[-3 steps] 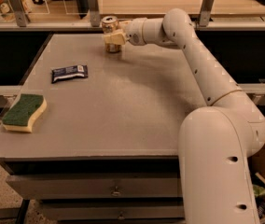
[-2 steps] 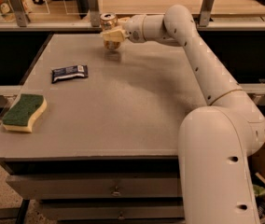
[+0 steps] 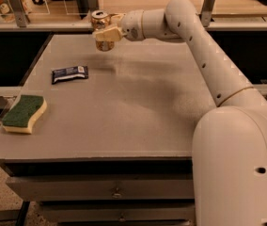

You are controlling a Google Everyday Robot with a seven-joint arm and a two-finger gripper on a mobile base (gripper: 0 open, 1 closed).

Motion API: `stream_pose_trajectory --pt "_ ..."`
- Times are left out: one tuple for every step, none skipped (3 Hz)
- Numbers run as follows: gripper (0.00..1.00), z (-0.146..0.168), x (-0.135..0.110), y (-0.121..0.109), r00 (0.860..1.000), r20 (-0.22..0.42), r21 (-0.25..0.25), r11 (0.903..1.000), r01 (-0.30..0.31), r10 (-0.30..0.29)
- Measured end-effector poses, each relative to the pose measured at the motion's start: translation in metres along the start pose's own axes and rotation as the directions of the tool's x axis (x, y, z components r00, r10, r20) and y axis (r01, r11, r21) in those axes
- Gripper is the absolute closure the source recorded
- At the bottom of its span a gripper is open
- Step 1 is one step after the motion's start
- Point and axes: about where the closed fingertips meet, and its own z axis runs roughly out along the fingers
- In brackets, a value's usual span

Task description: Move orange can near rxbar blueberry

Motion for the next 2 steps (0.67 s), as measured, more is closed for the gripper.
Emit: stream_pose_trajectory --pt "1.00 0.004 -0.002 0.029 1.000 0.004 -0.057 0.9982 -0.018 0.019" --pt "1.00 0.007 0.003 0.051 0.999 0.004 -0.087 0.9954 -0.040 0.041"
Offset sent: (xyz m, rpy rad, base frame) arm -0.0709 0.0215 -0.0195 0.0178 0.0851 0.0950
